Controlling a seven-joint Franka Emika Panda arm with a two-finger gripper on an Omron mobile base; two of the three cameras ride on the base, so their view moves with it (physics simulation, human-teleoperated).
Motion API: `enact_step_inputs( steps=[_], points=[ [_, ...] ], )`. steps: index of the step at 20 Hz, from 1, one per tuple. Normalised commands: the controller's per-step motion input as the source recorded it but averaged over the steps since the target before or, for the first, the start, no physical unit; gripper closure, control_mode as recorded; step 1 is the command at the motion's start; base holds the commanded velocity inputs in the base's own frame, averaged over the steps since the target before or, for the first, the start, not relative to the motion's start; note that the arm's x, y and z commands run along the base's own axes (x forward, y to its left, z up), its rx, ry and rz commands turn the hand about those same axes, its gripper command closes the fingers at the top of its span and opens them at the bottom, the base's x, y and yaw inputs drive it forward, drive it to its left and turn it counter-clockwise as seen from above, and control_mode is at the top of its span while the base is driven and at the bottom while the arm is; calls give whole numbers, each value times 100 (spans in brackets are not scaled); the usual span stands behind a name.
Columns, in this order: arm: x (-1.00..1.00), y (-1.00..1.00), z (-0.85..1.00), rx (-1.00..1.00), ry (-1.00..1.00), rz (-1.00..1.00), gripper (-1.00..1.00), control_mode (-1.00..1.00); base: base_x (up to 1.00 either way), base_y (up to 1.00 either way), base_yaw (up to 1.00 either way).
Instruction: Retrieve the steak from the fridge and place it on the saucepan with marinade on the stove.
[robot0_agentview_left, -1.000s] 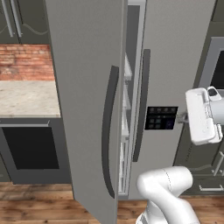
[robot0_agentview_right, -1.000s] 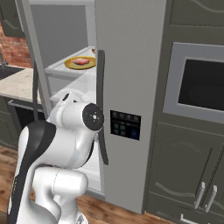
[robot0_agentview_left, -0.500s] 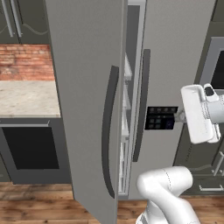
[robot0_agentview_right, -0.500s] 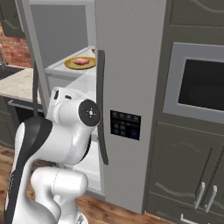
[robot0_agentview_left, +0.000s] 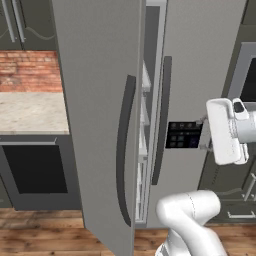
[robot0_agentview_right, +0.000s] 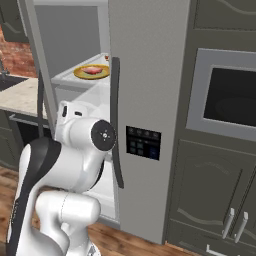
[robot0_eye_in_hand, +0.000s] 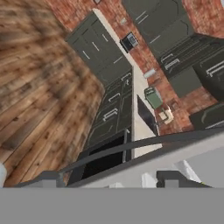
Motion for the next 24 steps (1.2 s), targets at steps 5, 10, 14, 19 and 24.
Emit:
enact_step_inputs(
  steps=[5, 10, 14, 19, 24],
  points=[
    [38, 21, 0, 0, 0, 14, -100, -100, 0, 0, 0],
    [67, 2, -3, 0, 1, 20, -100, -100, 0, 0, 0],
    [52, 0, -15, 0, -6, 11, -100, -100, 0, 0, 0],
    [21, 1, -48, -1, -13, 7, -100, -100, 0, 0, 0],
    [15, 15, -57, -4, -13, 1, -100, -100, 0, 0, 0]
  ],
)
